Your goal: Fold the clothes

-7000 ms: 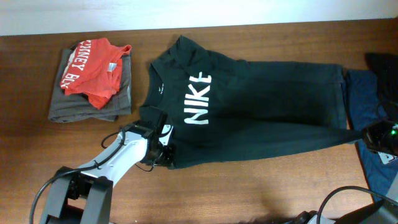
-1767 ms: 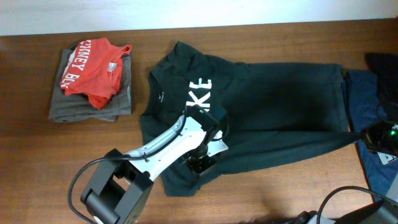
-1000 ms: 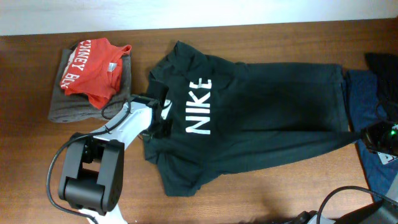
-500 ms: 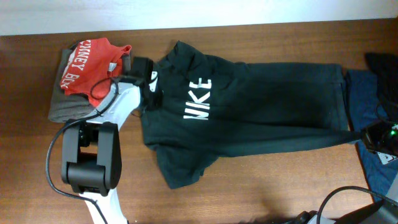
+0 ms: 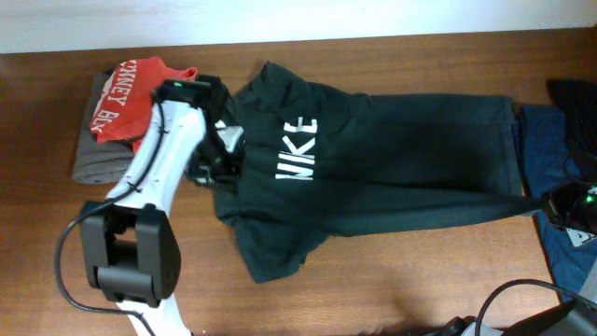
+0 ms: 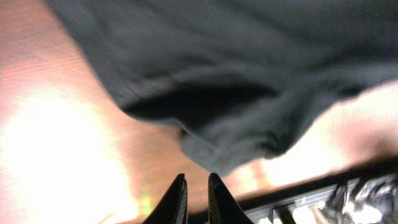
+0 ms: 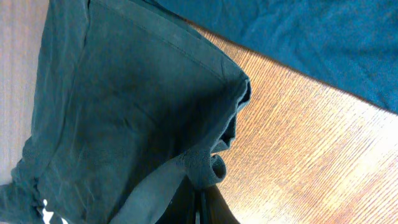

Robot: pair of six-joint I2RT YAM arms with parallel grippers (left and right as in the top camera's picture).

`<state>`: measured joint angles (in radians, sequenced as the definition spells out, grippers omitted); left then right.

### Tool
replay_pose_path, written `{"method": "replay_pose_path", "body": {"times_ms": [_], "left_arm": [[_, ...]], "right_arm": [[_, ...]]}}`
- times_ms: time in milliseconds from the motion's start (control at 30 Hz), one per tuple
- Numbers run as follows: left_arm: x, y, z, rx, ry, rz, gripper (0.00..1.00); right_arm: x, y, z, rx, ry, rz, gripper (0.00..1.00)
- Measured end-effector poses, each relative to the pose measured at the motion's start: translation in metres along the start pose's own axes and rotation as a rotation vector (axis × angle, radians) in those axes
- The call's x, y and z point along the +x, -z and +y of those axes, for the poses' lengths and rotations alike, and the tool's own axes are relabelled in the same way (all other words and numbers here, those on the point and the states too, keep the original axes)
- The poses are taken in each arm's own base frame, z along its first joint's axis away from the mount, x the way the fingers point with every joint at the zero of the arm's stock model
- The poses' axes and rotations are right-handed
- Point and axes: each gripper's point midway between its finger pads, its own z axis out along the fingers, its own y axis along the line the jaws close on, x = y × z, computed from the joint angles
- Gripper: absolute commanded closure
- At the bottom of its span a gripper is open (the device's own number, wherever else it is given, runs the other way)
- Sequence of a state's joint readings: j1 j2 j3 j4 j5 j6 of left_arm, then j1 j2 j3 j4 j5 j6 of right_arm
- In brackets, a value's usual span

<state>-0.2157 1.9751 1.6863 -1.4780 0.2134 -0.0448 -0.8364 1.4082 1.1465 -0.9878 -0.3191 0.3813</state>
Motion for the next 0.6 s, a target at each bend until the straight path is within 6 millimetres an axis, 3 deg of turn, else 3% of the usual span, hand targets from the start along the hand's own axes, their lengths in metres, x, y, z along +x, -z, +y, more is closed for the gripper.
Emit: {"method": "replay_pose_path", "body": {"times_ms": [233,367,500,600], "left_arm": [[0.058,-0.071,-0.067,-0.091,-0.345,0.126,0.79],[0.078,-0.107,-0.084,-0.232,-0.538,0.128,0.79],[0.090,-0.123,-0.097,-0.334,-0.667,0.113,0.72],[0.088,-0.127,-0.098,-0.367,-0.696,0.087,0.71]], "right_arm": [[0.000,0.000,-0.001,0.005,0.001,-0.002,0.96],[0.000,0.000,-0.001,0.004,0.001,-0.002,0.96],[0.000,0.000,-0.001,0.004,0.001,-0.002,0.96],[0.000,0.000,-0.001,0.004,0.001,-0.002,0.96]]}}
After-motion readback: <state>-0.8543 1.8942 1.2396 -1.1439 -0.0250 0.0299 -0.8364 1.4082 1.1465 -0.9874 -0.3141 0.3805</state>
